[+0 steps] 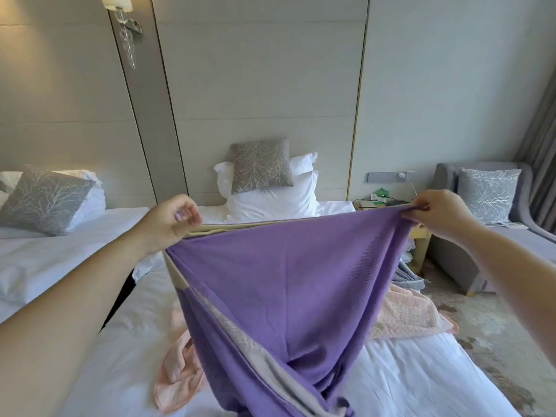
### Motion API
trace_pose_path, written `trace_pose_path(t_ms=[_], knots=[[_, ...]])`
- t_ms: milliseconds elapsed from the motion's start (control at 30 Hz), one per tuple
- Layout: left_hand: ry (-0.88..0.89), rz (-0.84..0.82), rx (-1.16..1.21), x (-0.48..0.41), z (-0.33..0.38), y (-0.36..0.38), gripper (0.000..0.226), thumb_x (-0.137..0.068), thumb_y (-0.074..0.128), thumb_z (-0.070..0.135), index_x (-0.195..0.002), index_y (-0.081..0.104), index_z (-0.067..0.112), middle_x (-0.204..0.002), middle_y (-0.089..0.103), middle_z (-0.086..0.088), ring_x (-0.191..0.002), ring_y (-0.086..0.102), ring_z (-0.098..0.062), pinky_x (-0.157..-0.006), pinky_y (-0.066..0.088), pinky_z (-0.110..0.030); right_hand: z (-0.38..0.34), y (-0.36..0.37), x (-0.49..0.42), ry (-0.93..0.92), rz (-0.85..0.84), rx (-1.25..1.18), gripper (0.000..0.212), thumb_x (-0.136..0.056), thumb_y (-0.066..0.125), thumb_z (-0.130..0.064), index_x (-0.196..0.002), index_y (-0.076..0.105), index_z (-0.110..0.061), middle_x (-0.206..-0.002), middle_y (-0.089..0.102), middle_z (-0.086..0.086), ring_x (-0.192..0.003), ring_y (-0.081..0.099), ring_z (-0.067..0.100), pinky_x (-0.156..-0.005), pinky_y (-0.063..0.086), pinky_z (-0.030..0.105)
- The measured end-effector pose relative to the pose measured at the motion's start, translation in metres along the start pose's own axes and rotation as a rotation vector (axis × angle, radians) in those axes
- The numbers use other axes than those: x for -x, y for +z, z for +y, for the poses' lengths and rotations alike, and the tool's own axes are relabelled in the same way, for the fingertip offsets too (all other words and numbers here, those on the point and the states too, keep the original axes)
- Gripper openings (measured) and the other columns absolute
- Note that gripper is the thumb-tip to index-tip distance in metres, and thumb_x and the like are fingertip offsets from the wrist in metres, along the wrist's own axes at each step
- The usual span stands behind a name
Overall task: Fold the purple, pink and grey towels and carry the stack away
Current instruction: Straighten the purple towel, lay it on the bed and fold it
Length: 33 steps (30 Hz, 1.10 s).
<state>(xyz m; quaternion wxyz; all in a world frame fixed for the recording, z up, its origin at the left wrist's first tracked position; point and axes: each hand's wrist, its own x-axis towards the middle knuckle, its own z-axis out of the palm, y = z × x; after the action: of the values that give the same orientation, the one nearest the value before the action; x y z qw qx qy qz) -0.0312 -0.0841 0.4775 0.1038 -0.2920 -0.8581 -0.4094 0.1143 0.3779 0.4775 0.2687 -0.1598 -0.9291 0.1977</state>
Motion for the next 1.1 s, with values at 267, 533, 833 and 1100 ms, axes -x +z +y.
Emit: trace_pose_path(t_ms=[267, 533, 833, 1100], knots=[[-0.017, -0.124, -0.312, -0.016, 0.013, -0.006, 0.03, -0.073, 0.082, 0.025, -0.09, 0.057, 0.026, -0.095, 0.051, -0.006, -0.072, 0.053, -0.013, -0.061, 0.035, -0.022, 0.002, -0.021, -0.031, 0.112, 0.177, -0.107, 0.024, -0.077, 0.074, -0.009, -0.087, 0.052, -0.015, -0.082, 0.058, 0.01, -0.072, 0.053, 0.028, -0.048, 0.038, 0.037], [-0.136, 0.227, -0.478, -0.053, 0.036, -0.028, 0.018, -0.086, 0.068, 0.022, -0.086, 0.064, 0.005, -0.083, 0.053, -0.018, -0.09, 0.054, -0.037, -0.064, 0.032, -0.032, -0.024, -0.052, -0.052, 0.164, 0.13, -0.278, 0.026, -0.077, 0.067, 0.001, -0.101, 0.061, -0.008, -0.09, 0.061, 0.015, -0.08, 0.061, 0.03, -0.067, 0.054, 0.031], [-0.223, 0.365, -0.169, -0.071, 0.066, -0.051, 0.011, -0.092, 0.06, 0.016, -0.099, 0.06, 0.008, -0.091, 0.06, -0.014, -0.053, 0.063, -0.012, -0.053, 0.047, -0.027, -0.052, -0.085, -0.065, 0.16, 0.278, -0.61, 0.034, -0.08, 0.056, 0.017, -0.105, 0.057, -0.006, -0.094, 0.053, 0.01, -0.058, 0.061, 0.005, -0.037, 0.045, 0.012], [-0.388, 0.266, 0.409, -0.065, 0.048, -0.048, 0.019, -0.089, 0.059, -0.002, -0.1, 0.06, 0.013, -0.071, 0.059, -0.004, -0.036, 0.055, 0.0, -0.038, 0.045, -0.011, -0.04, -0.064, -0.064, 0.254, 0.193, -0.663, 0.036, -0.083, 0.04, 0.014, -0.108, 0.063, 0.0, -0.074, 0.054, 0.008, -0.061, 0.049, 0.015, -0.043, 0.044, 0.008]])
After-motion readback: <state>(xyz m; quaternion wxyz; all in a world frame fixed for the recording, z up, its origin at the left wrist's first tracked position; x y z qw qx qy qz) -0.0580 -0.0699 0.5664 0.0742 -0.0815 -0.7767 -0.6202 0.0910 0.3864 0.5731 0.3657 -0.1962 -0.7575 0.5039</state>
